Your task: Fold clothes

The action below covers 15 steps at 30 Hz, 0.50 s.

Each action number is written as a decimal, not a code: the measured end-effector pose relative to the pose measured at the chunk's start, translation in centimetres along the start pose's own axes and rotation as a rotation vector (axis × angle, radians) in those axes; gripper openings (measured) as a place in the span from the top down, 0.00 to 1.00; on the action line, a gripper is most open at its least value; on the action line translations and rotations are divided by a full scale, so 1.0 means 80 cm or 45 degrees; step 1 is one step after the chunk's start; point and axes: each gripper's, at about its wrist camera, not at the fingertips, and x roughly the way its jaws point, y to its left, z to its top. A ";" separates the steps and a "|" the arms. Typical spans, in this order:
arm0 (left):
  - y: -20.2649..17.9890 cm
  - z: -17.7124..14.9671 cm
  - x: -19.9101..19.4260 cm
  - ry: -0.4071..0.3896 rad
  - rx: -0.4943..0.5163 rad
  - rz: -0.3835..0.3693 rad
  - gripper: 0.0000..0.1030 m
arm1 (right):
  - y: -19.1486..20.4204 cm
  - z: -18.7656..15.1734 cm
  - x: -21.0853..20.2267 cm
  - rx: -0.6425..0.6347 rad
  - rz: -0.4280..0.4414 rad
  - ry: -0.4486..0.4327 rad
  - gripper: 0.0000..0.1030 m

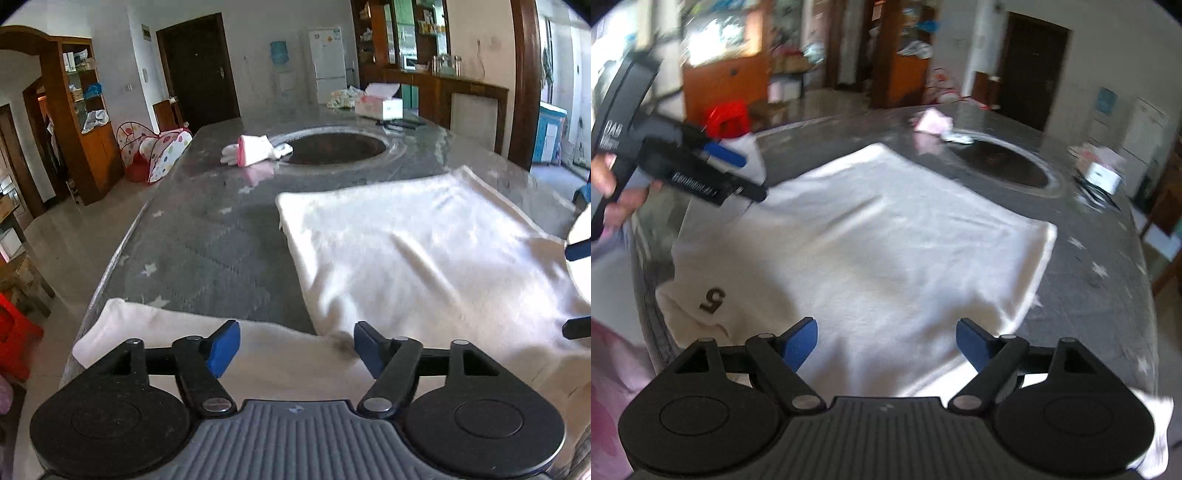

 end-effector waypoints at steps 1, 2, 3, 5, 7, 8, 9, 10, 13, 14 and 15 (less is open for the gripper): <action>0.000 0.003 -0.001 -0.006 -0.009 -0.003 0.26 | -0.008 -0.002 -0.006 0.040 -0.021 -0.015 0.18; 0.000 0.006 -0.002 -0.012 -0.016 -0.006 0.25 | -0.016 -0.005 -0.012 0.076 -0.049 -0.026 0.18; -0.002 0.008 -0.003 -0.015 -0.021 -0.013 0.23 | -0.025 -0.009 -0.018 0.111 -0.080 -0.035 0.19; -0.005 0.011 -0.003 -0.016 -0.031 -0.030 0.21 | -0.045 -0.018 -0.027 0.188 -0.147 -0.048 0.22; -0.010 0.014 -0.004 -0.015 -0.039 -0.057 0.20 | -0.070 -0.030 -0.036 0.283 -0.225 -0.049 0.26; -0.012 0.015 -0.005 -0.013 -0.042 -0.068 0.19 | -0.083 -0.036 -0.040 0.338 -0.262 -0.043 0.30; -0.015 0.016 -0.005 -0.013 -0.042 -0.077 0.18 | -0.097 -0.044 -0.043 0.388 -0.301 -0.038 0.35; -0.019 0.017 -0.005 -0.014 -0.040 -0.087 0.18 | -0.110 -0.051 -0.047 0.439 -0.341 -0.033 0.36; -0.030 0.019 -0.006 -0.016 -0.025 -0.112 0.16 | -0.150 -0.074 -0.055 0.600 -0.452 -0.016 0.39; -0.033 0.018 -0.007 -0.017 -0.019 -0.117 0.16 | -0.162 -0.083 -0.057 0.653 -0.487 -0.011 0.41; -0.036 0.018 -0.007 -0.015 -0.014 -0.122 0.16 | -0.173 -0.091 -0.059 0.699 -0.518 -0.007 0.43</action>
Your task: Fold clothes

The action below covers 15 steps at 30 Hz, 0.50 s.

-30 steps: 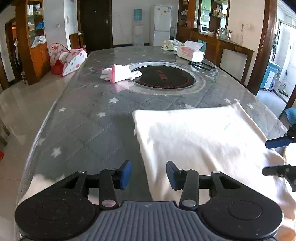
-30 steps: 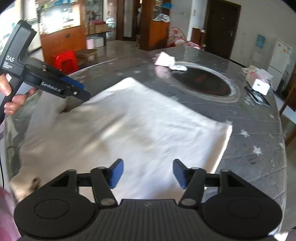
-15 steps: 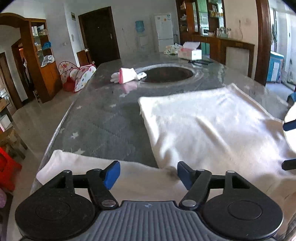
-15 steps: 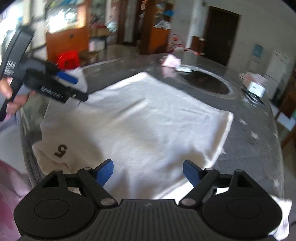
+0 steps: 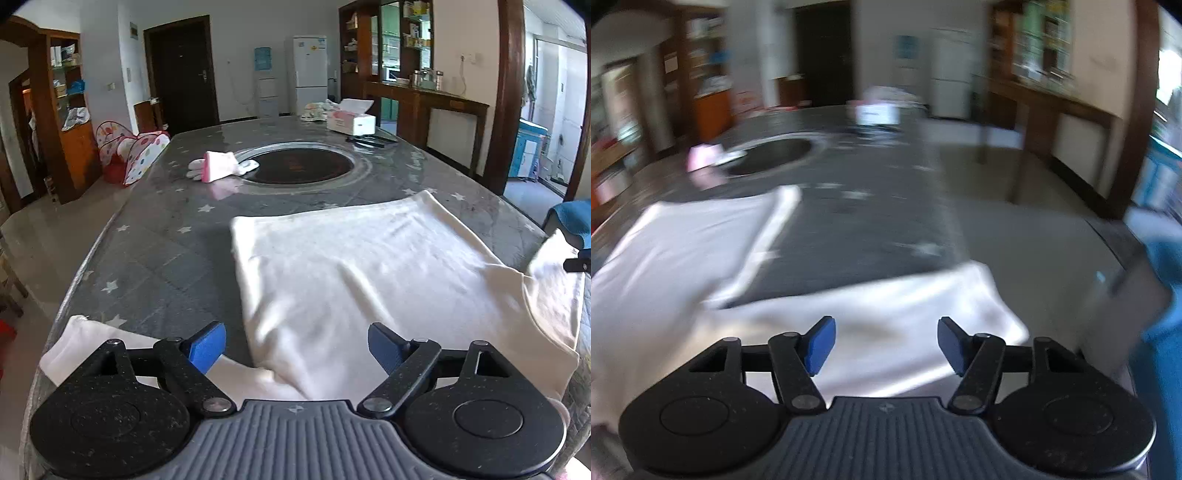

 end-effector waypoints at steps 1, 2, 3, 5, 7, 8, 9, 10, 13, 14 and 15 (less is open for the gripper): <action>-0.003 0.000 0.001 0.003 0.004 -0.005 0.15 | -0.013 -0.002 0.003 0.046 -0.025 0.007 0.43; -0.005 -0.001 0.002 0.007 0.008 -0.009 0.15 | -0.026 -0.003 0.006 0.092 -0.047 0.014 0.44; -0.007 -0.001 0.002 0.011 0.012 -0.010 0.15 | -0.036 -0.006 0.008 0.134 -0.056 0.020 0.45; -0.010 -0.002 0.004 0.017 0.019 -0.009 0.15 | -0.056 -0.010 0.013 0.219 -0.071 0.030 0.46; -0.013 -0.002 0.003 0.019 0.020 -0.015 0.15 | -0.072 -0.013 0.015 0.307 -0.058 0.028 0.46; -0.014 -0.002 0.003 0.020 0.021 -0.018 0.15 | -0.079 -0.014 0.017 0.348 -0.050 0.027 0.46; -0.015 -0.002 0.003 0.020 0.023 -0.019 0.15 | -0.085 -0.016 0.018 0.381 -0.037 0.024 0.46; -0.016 -0.002 0.003 0.022 0.026 -0.021 0.14 | -0.090 -0.017 0.020 0.415 -0.023 0.021 0.46; -0.020 -0.004 0.005 0.032 0.032 -0.028 0.13 | -0.106 -0.022 0.024 0.502 0.028 0.012 0.51; -0.021 -0.005 0.005 0.035 0.034 -0.029 0.13 | -0.109 -0.023 0.024 0.519 0.048 0.006 0.59; -0.023 -0.005 0.005 0.037 0.035 -0.031 0.13 | -0.111 -0.024 0.025 0.532 0.066 -0.002 0.66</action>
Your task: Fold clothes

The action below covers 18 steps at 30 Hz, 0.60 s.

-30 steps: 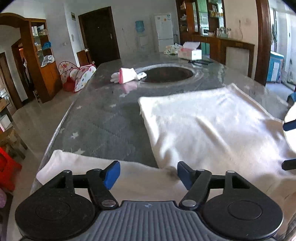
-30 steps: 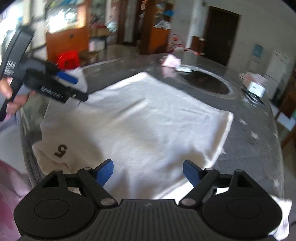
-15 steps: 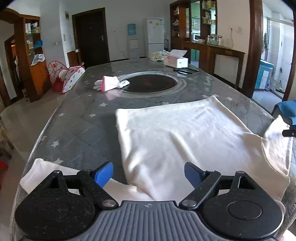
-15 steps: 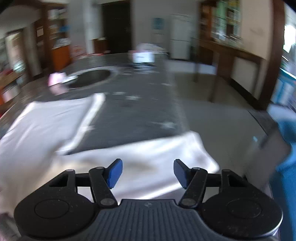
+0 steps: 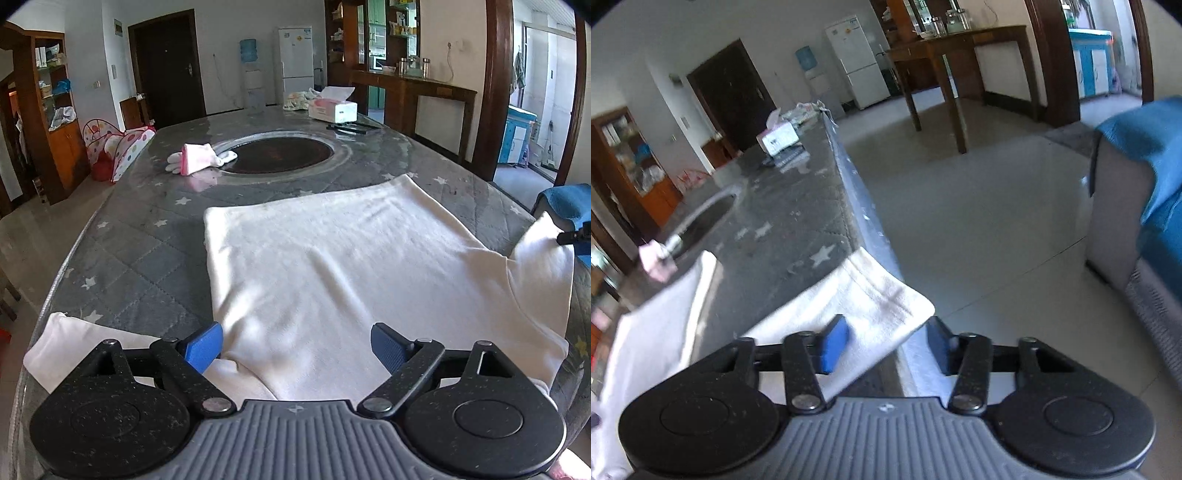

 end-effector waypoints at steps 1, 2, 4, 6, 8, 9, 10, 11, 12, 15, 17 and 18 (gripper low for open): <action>-0.001 0.000 0.000 0.003 0.001 -0.002 0.13 | 0.001 0.000 0.001 0.004 0.012 -0.008 0.69; -0.002 -0.001 0.000 0.003 0.003 -0.002 0.13 | 0.002 0.001 0.001 0.005 0.020 -0.017 0.77; -0.005 0.000 -0.001 0.004 0.008 -0.005 0.13 | 0.004 0.001 -0.004 -0.012 0.018 -0.038 0.85; -0.009 0.000 -0.002 0.007 0.016 -0.015 0.13 | 0.006 0.001 -0.008 -0.029 0.015 -0.059 0.94; -0.014 0.000 -0.002 0.010 0.027 -0.027 0.12 | 0.010 0.002 -0.015 -0.045 0.030 -0.081 0.94; -0.018 0.000 -0.002 0.011 0.037 -0.037 0.12 | 0.014 0.003 -0.021 -0.056 0.046 -0.093 0.94; -0.023 0.000 -0.002 0.012 0.048 -0.047 0.12 | 0.020 0.004 -0.027 -0.069 0.064 -0.106 0.94; -0.027 0.000 -0.002 0.011 0.060 -0.059 0.12 | 0.026 0.006 -0.033 -0.083 0.090 -0.115 0.94; -0.032 0.000 -0.003 0.009 0.072 -0.072 0.11 | 0.033 0.007 -0.039 -0.099 0.117 -0.125 0.94; -0.045 0.000 -0.004 0.002 0.106 -0.111 0.09 | 0.061 0.014 -0.060 -0.167 0.204 -0.155 0.94; -0.054 0.000 -0.005 -0.001 0.131 -0.131 0.09 | 0.083 0.020 -0.072 -0.213 0.276 -0.167 0.94; -0.057 -0.001 -0.006 -0.003 0.139 -0.136 0.09 | 0.095 0.024 -0.076 -0.239 0.311 -0.169 0.94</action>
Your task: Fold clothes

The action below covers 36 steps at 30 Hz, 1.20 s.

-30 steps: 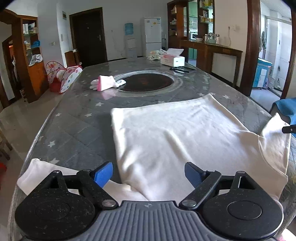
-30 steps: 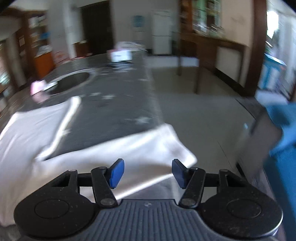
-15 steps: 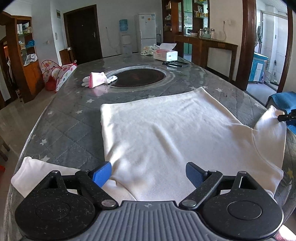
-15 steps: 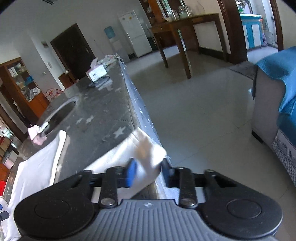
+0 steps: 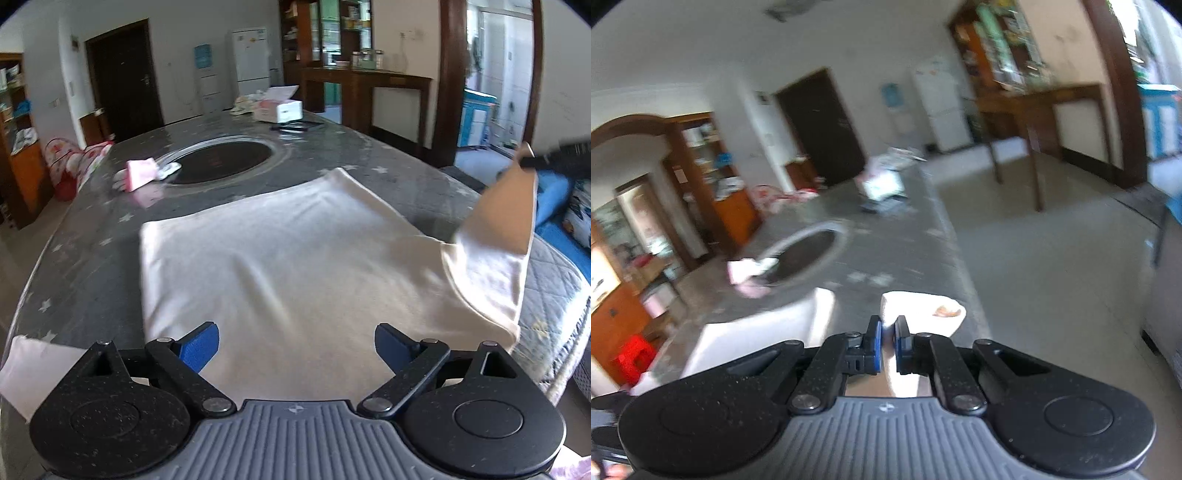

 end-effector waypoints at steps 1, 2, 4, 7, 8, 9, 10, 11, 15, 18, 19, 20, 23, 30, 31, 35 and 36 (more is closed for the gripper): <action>-0.002 -0.001 0.000 -0.002 0.006 -0.004 0.09 | 0.012 0.006 -0.001 -0.024 0.036 -0.002 0.94; -0.003 -0.001 -0.001 -0.003 0.008 -0.006 0.09 | 0.025 0.011 -0.001 -0.049 0.074 -0.002 0.94; -0.002 -0.004 -0.003 -0.003 0.002 -0.007 0.09 | 0.051 0.019 -0.001 -0.104 0.150 0.005 0.94; 0.005 -0.008 -0.009 -0.007 -0.011 0.007 0.09 | 0.093 0.027 0.003 -0.184 0.260 0.021 0.94; 0.008 -0.009 -0.011 -0.009 -0.016 0.013 0.09 | 0.110 0.029 0.005 -0.214 0.300 0.034 0.94; 0.012 -0.011 -0.014 -0.012 -0.023 0.019 0.09 | 0.126 0.031 0.007 -0.241 0.338 0.047 0.94; 0.016 -0.013 -0.016 -0.015 -0.030 0.026 0.09 | 0.139 0.031 0.011 -0.266 0.366 0.062 0.94; 0.020 -0.015 -0.019 -0.018 -0.039 0.032 0.09 | 0.157 0.031 0.016 -0.303 0.398 0.081 0.94; 0.038 -0.023 -0.027 -0.026 -0.090 0.057 0.09 | 0.209 0.022 0.036 -0.399 0.491 0.155 0.94; 0.049 -0.030 -0.033 -0.030 -0.123 0.073 0.09 | 0.247 0.008 0.053 -0.460 0.554 0.217 0.94; 0.052 -0.032 -0.035 -0.031 -0.133 0.075 0.09 | 0.255 0.003 0.057 -0.473 0.569 0.237 0.94; 0.056 -0.035 -0.036 -0.031 -0.143 0.077 0.09 | 0.264 -0.003 0.060 -0.487 0.583 0.258 0.94; 0.064 -0.041 -0.040 -0.033 -0.167 0.082 0.09 | 0.287 -0.020 0.072 -0.516 0.618 0.326 0.94; 0.078 -0.050 -0.046 -0.043 -0.207 0.086 0.09 | 0.311 -0.056 0.093 -0.568 0.672 0.465 0.88; 0.079 -0.051 -0.047 -0.044 -0.210 0.087 0.09 | 0.311 -0.059 0.095 -0.570 0.673 0.475 0.88; 0.084 -0.053 -0.052 -0.046 -0.216 0.093 0.09 | 0.304 -0.056 0.090 -0.581 0.653 0.462 0.72; 0.085 -0.053 -0.053 -0.048 -0.218 0.096 0.09 | 0.301 -0.054 0.087 -0.584 0.644 0.454 0.69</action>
